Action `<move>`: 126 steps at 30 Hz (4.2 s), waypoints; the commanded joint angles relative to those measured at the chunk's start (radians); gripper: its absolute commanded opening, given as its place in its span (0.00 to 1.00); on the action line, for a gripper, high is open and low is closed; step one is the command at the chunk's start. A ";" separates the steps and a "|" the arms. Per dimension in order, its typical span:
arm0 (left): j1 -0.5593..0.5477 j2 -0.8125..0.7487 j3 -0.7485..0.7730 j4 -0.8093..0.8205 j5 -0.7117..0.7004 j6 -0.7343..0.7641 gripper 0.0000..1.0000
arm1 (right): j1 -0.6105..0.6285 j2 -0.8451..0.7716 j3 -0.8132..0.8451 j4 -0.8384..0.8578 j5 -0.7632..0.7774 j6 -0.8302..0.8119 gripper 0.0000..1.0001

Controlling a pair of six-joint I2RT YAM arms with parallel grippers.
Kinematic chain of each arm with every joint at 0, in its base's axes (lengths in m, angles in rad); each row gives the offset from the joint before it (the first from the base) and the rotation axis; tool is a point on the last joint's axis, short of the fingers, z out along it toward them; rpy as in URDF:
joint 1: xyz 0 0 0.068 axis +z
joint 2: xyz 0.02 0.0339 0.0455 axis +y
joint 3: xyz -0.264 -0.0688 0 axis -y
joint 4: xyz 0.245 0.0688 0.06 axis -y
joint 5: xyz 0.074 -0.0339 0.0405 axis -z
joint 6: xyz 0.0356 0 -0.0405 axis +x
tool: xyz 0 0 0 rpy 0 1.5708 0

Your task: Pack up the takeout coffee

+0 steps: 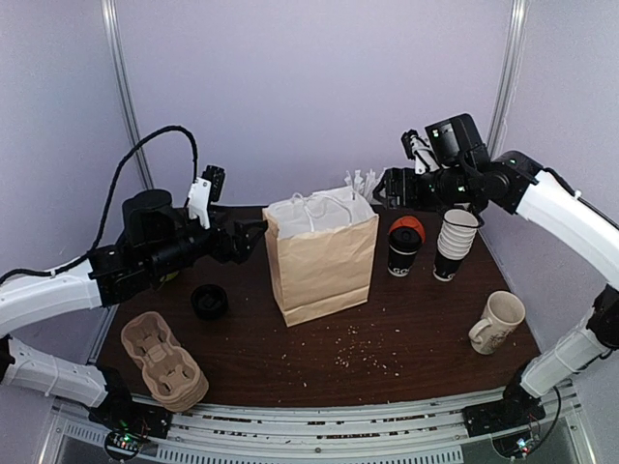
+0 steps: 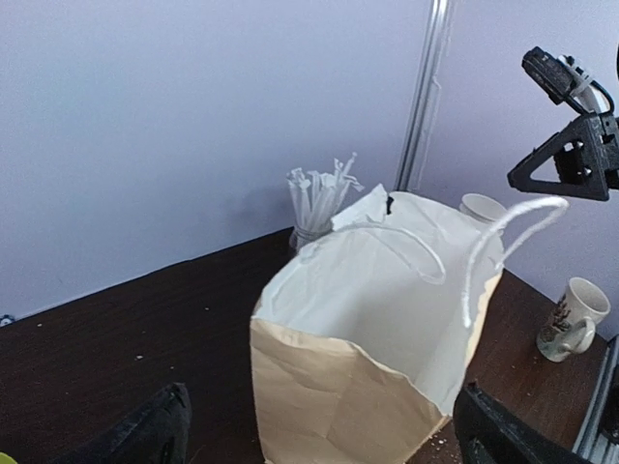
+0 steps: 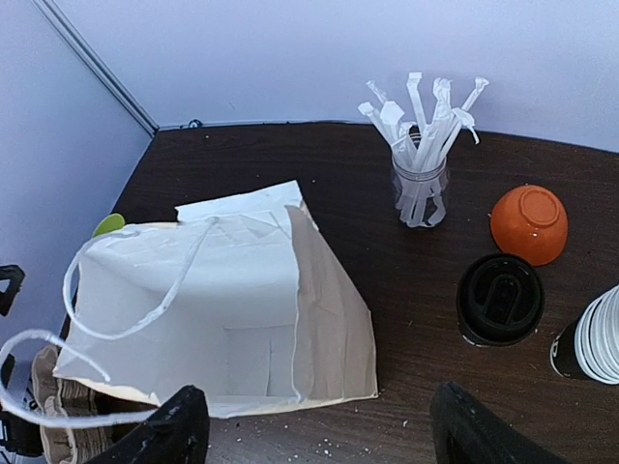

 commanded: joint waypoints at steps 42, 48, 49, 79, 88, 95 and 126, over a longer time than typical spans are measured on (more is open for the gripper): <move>0.000 -0.093 0.105 -0.105 -0.229 0.094 0.98 | -0.033 0.351 0.485 -0.320 -0.107 -0.356 0.00; 0.000 -0.046 0.212 -0.163 -0.137 0.137 0.98 | -0.015 0.292 0.433 -0.310 -0.177 -0.448 0.00; 0.000 -0.036 0.232 -0.178 -0.117 0.147 0.98 | -0.010 0.285 0.421 -0.310 -0.186 -0.466 0.00; 0.010 0.103 0.356 -0.387 0.053 0.190 0.98 | 0.030 0.358 0.428 -0.263 -0.215 -0.416 0.60; 0.009 0.081 0.376 -0.416 0.140 0.345 0.98 | 0.030 0.142 0.226 -0.092 -0.171 -0.256 0.75; 0.008 0.023 0.276 -0.339 0.262 0.577 0.96 | 0.030 -0.036 0.052 -0.001 -0.128 -0.227 0.76; -0.032 0.250 0.362 -0.198 0.362 0.801 0.30 | 0.030 -0.106 -0.015 0.017 -0.180 -0.208 0.75</move>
